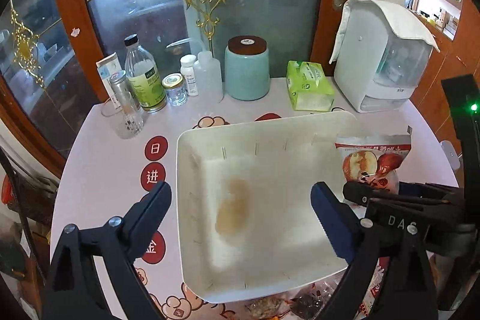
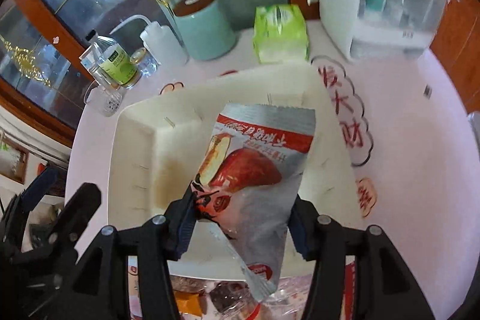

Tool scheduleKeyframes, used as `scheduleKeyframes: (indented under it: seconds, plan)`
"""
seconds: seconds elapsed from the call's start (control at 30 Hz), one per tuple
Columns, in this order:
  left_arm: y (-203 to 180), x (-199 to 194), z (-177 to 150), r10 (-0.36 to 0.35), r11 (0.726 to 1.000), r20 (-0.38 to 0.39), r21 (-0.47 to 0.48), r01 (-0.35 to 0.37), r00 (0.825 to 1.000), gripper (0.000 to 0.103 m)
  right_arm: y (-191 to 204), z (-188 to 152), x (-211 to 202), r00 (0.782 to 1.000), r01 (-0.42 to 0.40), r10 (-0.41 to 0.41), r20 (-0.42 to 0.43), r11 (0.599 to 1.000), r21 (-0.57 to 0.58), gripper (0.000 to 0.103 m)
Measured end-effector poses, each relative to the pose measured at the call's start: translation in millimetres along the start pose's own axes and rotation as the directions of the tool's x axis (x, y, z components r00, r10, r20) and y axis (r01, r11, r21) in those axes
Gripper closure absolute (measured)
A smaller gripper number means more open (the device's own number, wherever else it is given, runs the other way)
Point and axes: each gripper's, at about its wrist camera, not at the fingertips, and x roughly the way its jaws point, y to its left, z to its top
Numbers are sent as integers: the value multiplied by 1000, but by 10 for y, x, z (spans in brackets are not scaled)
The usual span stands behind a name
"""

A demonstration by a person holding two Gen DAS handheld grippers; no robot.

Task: Organize snacks
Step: 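Grasp floss bread bag with left gripper while right grasps apple-print bag, drop both in tray, then withdraw both grippers from the tray back to the snack pile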

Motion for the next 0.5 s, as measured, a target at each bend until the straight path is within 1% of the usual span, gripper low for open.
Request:
scheduleKeyframes:
  seconds: [0.1, 0.13, 0.2, 0.23, 0.3, 0.4, 0.5]
  plan:
    - [28, -12, -32, 17, 1000, 2, 6, -17, 1000, 9, -29, -16, 6, 1000, -7, 6, 15, 1000, 13, 44]
    - [24, -19, -53, 29, 999, 2, 15, -29, 1000, 9, -32, -19, -19, 999, 2, -2, 38, 1000, 10, 42]
    - [24, -25, -73, 35, 999, -2, 26, -35, 999, 9, -18, -17, -67, 996, 13, -12, 86, 1000, -9, 30]
    - [18, -31, -90, 42, 999, -6, 33, -41, 999, 9, -13, -14, -104, 993, 21, -18, 113, 1000, -23, 27]
    - [0, -73, -129, 43, 998, 4, 45, -43, 999, 9, -12, -11, -145, 991, 20, -15, 134, 999, -33, 21]
    - [-18, -191, -187, 27, 999, 42, 37, -29, 999, 9, -5, -37, -227, 987, 8, 0, 163, 999, -48, 20]
    - [-78, -325, -240, 24, 997, 67, 67, -29, 997, 9, 39, -114, -343, 978, 34, -12, 210, 994, -101, 20]
